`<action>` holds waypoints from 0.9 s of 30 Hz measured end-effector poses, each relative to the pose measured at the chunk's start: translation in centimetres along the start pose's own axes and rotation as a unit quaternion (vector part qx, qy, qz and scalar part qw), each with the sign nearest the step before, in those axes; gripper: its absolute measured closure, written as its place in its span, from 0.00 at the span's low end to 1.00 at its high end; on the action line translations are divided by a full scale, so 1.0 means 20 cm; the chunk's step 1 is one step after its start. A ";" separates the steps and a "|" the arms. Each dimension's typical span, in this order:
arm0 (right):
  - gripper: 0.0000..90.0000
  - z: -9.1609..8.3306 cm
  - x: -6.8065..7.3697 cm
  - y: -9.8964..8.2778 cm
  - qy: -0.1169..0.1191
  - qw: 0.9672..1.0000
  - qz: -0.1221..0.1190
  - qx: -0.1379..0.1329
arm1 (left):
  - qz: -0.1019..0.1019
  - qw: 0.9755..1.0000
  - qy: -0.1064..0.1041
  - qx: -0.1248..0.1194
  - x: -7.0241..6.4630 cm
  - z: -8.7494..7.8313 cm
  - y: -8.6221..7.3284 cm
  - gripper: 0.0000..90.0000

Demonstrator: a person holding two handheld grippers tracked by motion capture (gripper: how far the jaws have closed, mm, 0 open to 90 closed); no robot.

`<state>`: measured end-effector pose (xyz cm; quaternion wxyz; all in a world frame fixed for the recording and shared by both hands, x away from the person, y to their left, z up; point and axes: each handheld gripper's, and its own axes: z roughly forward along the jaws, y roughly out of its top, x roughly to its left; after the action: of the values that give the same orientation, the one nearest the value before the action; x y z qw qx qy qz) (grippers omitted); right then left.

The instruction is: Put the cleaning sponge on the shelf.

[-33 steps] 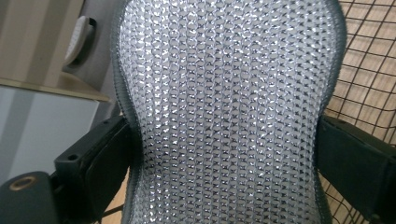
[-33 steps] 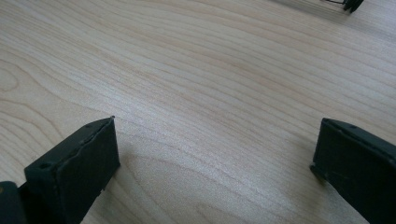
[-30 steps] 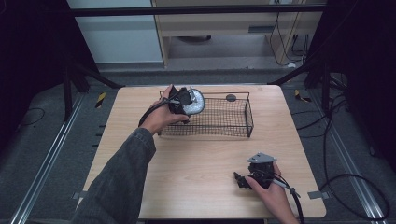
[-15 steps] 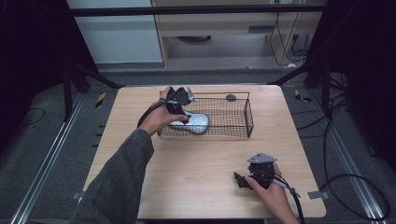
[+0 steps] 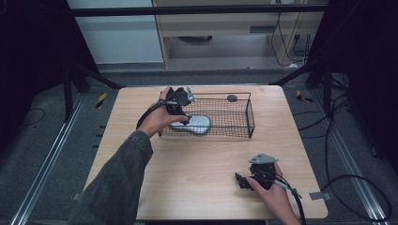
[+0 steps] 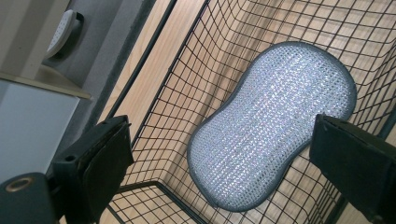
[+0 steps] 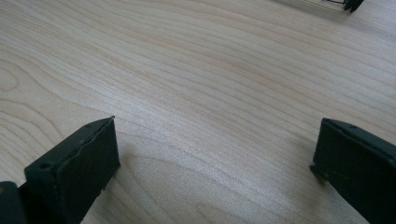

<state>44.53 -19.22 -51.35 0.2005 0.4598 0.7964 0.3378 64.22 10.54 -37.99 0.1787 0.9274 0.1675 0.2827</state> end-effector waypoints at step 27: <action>0.01 0.00 0.00 0.00 0.000 1.000 0.001 0.001 | -0.035 0.998 -0.025 -0.042 -0.15 -0.13 -0.04 0.04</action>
<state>44.52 -19.21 -51.35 0.1996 0.4607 0.7963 0.3374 60.20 10.73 -37.64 0.2313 0.9194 0.1834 0.2598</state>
